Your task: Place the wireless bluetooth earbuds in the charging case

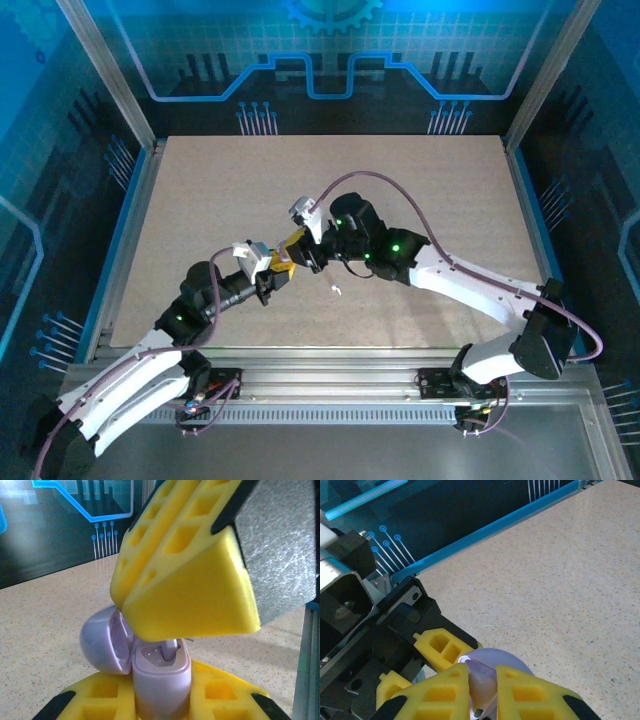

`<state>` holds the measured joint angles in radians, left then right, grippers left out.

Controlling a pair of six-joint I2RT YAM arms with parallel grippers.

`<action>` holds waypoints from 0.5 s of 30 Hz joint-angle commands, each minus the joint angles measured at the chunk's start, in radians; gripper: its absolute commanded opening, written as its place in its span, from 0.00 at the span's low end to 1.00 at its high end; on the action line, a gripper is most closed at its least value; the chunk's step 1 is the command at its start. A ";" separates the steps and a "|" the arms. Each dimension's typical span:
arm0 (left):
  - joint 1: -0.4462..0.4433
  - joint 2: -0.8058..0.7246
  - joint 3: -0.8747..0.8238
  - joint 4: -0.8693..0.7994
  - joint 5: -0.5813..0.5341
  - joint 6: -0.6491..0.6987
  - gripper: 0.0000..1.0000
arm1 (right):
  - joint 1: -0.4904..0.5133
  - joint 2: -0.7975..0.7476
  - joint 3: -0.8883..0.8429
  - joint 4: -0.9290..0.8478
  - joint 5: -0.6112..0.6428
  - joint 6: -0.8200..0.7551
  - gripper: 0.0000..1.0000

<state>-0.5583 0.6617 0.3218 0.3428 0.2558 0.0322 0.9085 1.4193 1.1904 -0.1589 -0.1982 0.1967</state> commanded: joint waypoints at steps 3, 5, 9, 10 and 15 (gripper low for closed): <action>-0.001 -0.019 0.001 0.080 0.051 0.012 0.06 | -0.009 -0.010 -0.007 -0.041 -0.063 -0.025 0.18; -0.002 -0.019 0.002 0.079 0.054 0.012 0.06 | -0.012 -0.010 -0.007 -0.042 -0.062 -0.025 0.19; 0.000 -0.019 0.003 0.078 0.060 0.014 0.06 | -0.017 -0.008 -0.005 -0.043 -0.067 -0.027 0.20; -0.002 -0.019 0.002 0.079 0.061 0.014 0.06 | -0.020 -0.008 -0.003 -0.045 -0.071 -0.031 0.20; -0.002 -0.019 0.004 0.085 0.081 0.014 0.06 | -0.036 -0.013 -0.002 -0.054 -0.118 -0.075 0.18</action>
<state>-0.5583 0.6605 0.3218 0.3428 0.2756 0.0326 0.8864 1.4189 1.1904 -0.1673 -0.2695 0.1627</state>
